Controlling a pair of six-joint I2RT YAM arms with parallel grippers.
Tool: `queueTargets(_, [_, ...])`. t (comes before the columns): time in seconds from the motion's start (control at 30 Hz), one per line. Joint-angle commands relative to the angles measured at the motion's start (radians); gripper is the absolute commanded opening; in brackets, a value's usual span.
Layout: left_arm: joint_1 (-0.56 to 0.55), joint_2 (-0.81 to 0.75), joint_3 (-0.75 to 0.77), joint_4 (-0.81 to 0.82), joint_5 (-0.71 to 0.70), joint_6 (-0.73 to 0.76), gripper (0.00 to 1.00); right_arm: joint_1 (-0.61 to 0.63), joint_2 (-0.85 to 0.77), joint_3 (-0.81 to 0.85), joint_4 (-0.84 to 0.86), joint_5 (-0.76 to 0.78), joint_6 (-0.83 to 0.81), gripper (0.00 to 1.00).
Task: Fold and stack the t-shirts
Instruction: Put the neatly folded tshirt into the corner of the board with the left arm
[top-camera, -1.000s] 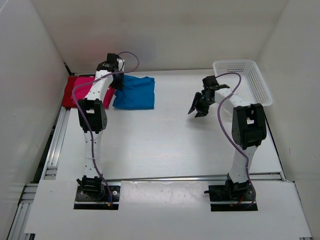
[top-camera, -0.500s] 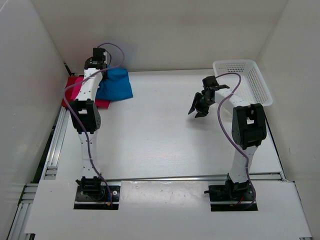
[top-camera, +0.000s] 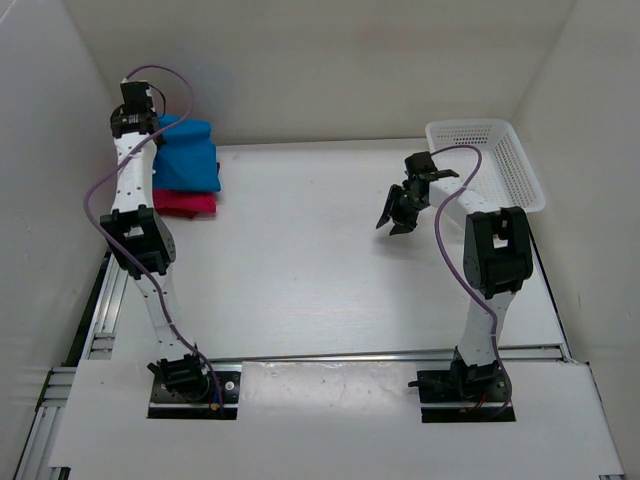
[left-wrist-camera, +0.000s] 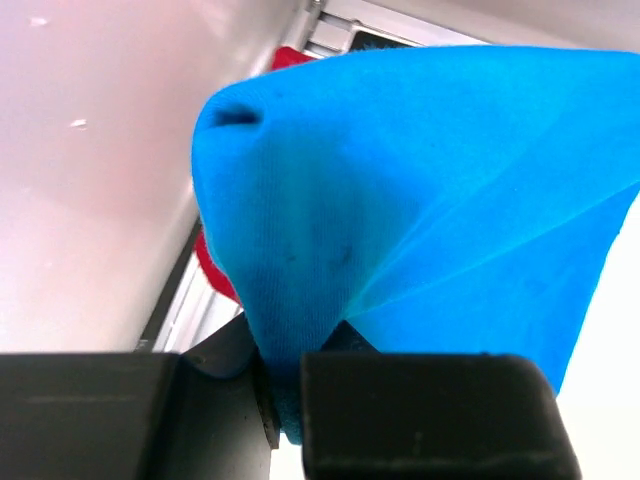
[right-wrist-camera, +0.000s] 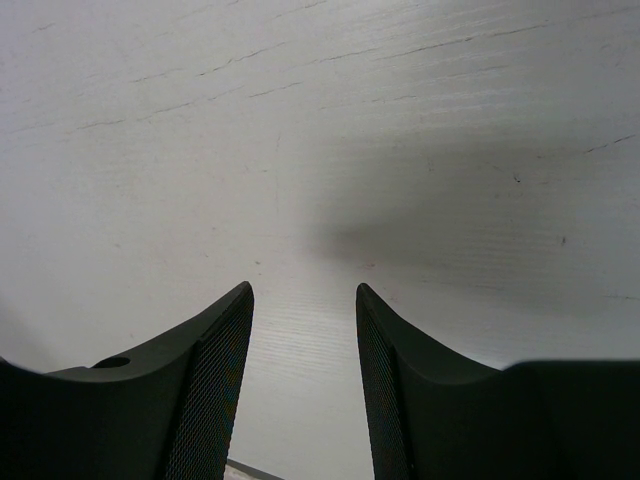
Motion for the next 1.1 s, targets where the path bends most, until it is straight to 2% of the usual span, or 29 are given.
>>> queueTargets(0.0, [0.011,-0.076,-0.037,0.026,-0.006,0.0,0.1,-0.002,0.019,0.007,0.007,-0.011,-0.016,0.5])
queueTargets(0.07, [0.011,-0.03,-0.037,0.026,-0.026,0.0,0.1,-0.002,0.028,0.008,0.007,-0.011,-0.016,0.5])
queueTargets(0.1, [0.011,-0.008,-0.025,0.026,-0.043,0.0,0.14,-0.002,0.028,0.008,0.007,-0.011,-0.016,0.5])
queueTargets(0.13, [0.011,0.018,0.001,0.026,-0.095,0.0,0.41,-0.002,0.028,0.018,0.007,-0.011,-0.016,0.5])
queueTargets(0.17, [0.011,0.048,0.035,0.026,-0.127,0.0,0.56,-0.002,0.028,0.018,0.007,-0.011,-0.016,0.5])
queueTargets(0.2, [0.011,0.106,0.105,0.042,-0.169,0.0,0.67,-0.002,0.028,0.018,-0.002,-0.011,-0.016,0.5])
queueTargets(0.27, [0.021,0.15,0.152,0.078,-0.3,0.0,0.86,-0.002,0.019,0.018,-0.002,-0.011,-0.025,0.5])
queueTargets(0.3, [0.021,0.159,0.152,0.12,-0.328,0.0,0.9,-0.002,0.019,0.018,-0.002,-0.011,-0.025,0.5])
queueTargets(0.37, [0.03,0.159,0.152,0.145,-0.355,0.0,0.94,-0.002,0.007,0.018,-0.011,-0.011,-0.025,0.5])
queueTargets(0.5, [0.039,0.069,0.107,0.145,-0.324,0.0,0.94,-0.002,-0.028,0.008,-0.011,-0.02,-0.034,0.5])
queueTargets(0.63, [0.039,-0.131,-0.047,0.145,-0.24,0.0,0.96,-0.002,-0.08,-0.014,-0.021,-0.02,-0.034,0.5])
queueTargets(0.77, [0.039,-0.347,-0.189,0.034,0.07,0.0,0.97,-0.002,-0.156,-0.037,-0.053,-0.011,-0.045,0.53])
queueTargets(0.8, [0.039,-0.379,-0.189,-0.012,0.228,0.0,0.97,-0.002,-0.174,-0.037,-0.053,-0.011,-0.054,0.53])
queueTargets(0.87, [0.05,-0.443,-0.178,-0.181,0.355,0.0,0.99,-0.002,-0.235,-0.06,-0.082,-0.001,-0.068,0.55])
queueTargets(0.97, [0.05,-0.52,-0.243,-0.351,0.406,0.0,1.0,-0.002,-0.33,-0.1,-0.125,0.02,-0.105,0.61])
queueTargets(1.0, [0.05,-0.545,-0.285,-0.374,0.406,0.0,1.0,-0.002,-0.356,-0.113,-0.145,0.02,-0.114,0.67])
queueTargets(1.07, [0.083,-0.637,-0.447,-0.404,0.392,0.0,1.0,-0.002,-0.439,-0.165,-0.154,0.02,-0.143,0.94])
